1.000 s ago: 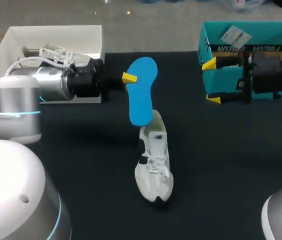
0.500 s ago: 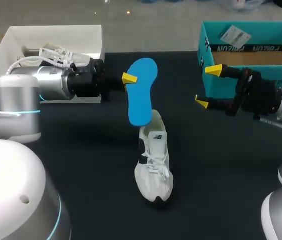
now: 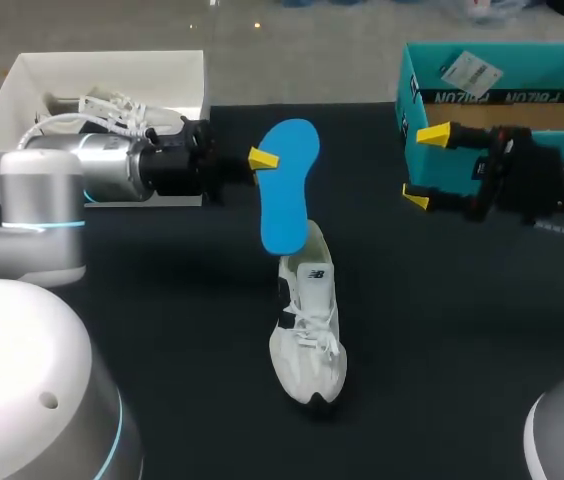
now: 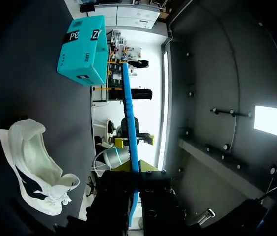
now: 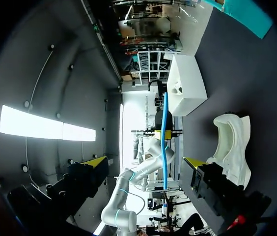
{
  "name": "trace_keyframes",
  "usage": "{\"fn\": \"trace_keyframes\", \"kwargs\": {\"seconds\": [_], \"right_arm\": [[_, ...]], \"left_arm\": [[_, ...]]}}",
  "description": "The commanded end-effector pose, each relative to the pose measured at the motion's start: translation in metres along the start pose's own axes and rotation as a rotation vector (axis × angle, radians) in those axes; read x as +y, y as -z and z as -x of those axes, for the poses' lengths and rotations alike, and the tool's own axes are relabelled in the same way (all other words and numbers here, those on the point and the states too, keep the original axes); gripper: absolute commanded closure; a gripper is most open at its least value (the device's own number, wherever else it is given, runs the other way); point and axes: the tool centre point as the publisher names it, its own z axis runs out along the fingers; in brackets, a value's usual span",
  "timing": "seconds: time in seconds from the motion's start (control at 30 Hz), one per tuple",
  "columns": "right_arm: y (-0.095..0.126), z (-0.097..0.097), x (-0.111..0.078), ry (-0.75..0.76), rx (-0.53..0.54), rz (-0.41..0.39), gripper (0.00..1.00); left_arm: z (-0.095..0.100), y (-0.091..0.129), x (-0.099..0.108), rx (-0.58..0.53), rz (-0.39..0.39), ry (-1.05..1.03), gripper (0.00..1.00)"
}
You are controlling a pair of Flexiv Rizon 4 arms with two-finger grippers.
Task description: Take the shoe out of the shoebox, open the shoe tongue, remove and reinsert the insole, then place the shoe into the shoebox
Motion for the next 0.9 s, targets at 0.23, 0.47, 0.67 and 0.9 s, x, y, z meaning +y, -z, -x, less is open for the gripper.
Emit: {"fn": "trace_keyframes", "kwargs": {"seconds": [0.23, 0.47, 0.67, 0.9], "right_arm": [[0.001, 0.0, 0.002, -0.006, -0.025, -0.022, 0.0], [0.001, 0.0, 0.002, -0.006, -0.025, -0.022, 0.0], [0.001, 0.0, 0.002, -0.006, -0.025, -0.022, 0.0], [0.001, 0.0, 0.002, -0.006, -0.025, -0.022, 0.0]], "left_arm": [[0.0, -0.003, -0.003, -0.047, 0.048, -0.051, 1.0], [0.015, 0.006, -0.008, -0.061, 0.179, -0.533, 1.0], [0.015, 0.006, -0.008, -0.061, 0.179, -0.533, 1.0], [0.005, 0.005, -0.004, -0.233, 0.14, -0.74, 1.0]]}}
